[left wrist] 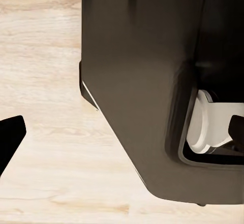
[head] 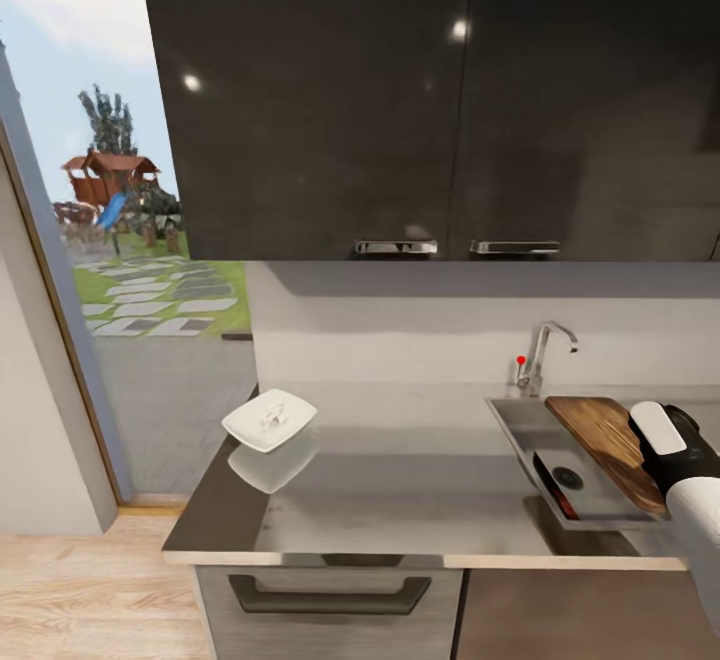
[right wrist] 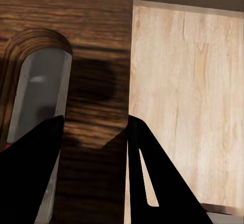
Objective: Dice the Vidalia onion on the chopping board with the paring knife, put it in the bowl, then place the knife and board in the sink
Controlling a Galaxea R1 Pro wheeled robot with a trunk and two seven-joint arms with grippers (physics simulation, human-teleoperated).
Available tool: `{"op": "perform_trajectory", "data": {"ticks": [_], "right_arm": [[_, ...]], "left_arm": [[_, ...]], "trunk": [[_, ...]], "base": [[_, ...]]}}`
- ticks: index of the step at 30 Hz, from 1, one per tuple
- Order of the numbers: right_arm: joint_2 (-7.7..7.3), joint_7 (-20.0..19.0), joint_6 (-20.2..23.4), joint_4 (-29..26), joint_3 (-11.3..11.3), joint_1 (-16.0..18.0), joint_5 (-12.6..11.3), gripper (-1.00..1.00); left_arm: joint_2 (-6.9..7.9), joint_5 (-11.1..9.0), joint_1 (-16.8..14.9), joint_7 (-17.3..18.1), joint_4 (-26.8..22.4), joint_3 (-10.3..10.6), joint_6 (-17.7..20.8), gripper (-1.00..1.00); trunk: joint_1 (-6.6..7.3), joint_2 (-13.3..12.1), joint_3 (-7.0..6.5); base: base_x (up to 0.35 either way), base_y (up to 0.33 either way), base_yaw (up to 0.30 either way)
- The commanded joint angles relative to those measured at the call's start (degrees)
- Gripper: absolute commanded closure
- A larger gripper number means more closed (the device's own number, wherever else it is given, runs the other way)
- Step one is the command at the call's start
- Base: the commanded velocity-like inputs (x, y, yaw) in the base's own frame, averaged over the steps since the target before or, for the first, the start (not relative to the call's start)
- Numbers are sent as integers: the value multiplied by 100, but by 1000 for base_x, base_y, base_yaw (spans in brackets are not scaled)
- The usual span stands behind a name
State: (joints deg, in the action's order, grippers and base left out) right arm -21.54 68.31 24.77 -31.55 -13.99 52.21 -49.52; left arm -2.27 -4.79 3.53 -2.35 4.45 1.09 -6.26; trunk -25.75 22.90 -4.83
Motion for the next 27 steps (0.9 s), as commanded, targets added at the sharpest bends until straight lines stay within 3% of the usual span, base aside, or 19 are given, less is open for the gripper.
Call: {"op": "perform_trajectory", "data": {"ticks": [1,9,21,27], "right_arm": [[0,31,55,-8,-1,0,-14,100],[21,42,51,-16,2,0,-22,100],[69,45,39,-9,10,0,5,100],[62,192,-325,55,8,0,20,100]], "left_arm": [[-2,-49,-2,-8,12,14,-33,-100],[-2,-49,-2,-11,12,10,-29,-100],[7,-49,-2,-18,12,14,-24,-100],[-1,-49,-2,-13,12,14,-24,-100]], "trunk": [[-4,3,0],[-4,3,0],[-4,3,0],[-4,3,0]], "base": [[146,0,0],[139,0,0],[12,0,0],[0,0,0]]}}
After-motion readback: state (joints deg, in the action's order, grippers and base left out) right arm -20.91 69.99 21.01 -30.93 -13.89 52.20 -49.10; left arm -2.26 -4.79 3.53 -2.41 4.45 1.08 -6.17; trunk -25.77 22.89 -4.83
